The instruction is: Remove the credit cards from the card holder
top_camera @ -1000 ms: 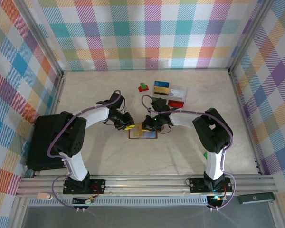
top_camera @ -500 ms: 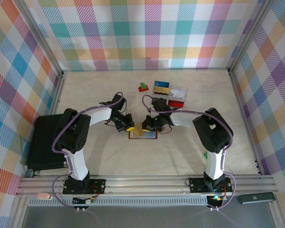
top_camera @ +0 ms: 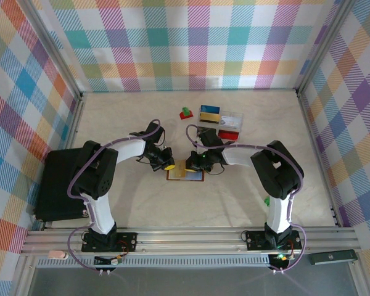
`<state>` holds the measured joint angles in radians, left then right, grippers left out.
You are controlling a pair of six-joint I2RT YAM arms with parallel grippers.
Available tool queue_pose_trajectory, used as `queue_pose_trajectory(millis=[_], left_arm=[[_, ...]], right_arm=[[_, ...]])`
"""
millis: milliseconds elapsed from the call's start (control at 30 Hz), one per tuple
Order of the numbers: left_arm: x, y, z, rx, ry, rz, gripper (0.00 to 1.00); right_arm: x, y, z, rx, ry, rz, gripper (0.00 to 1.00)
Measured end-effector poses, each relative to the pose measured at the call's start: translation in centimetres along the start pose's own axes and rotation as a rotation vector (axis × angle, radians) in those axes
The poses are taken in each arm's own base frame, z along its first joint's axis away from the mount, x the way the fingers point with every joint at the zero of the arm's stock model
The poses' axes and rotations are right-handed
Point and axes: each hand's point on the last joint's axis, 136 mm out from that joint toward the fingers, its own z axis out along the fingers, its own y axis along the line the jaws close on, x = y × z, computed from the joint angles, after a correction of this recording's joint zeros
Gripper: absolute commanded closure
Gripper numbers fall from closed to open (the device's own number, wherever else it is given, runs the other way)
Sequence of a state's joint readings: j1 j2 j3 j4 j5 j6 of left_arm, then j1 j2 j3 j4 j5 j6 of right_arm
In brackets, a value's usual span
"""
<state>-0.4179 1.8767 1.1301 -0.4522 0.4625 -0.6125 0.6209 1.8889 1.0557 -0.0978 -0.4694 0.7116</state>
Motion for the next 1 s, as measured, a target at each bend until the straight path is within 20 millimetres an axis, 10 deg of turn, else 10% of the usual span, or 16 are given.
queue_pose_trajectory(millis=[700,1000], left_arm=[[-0.4,-0.3,-0.8,-0.026,-0.008,0.005,0.84],[-1.5,-3.2,-6.3,0.068,-0.151,0.037,0.59]], right_arm=[[0.2,-1.1,-2.0,0.026,-0.042,-0.019,1.00],[-1.0,0.4,-6.4,0.017,-0.179,-0.144,1.00]])
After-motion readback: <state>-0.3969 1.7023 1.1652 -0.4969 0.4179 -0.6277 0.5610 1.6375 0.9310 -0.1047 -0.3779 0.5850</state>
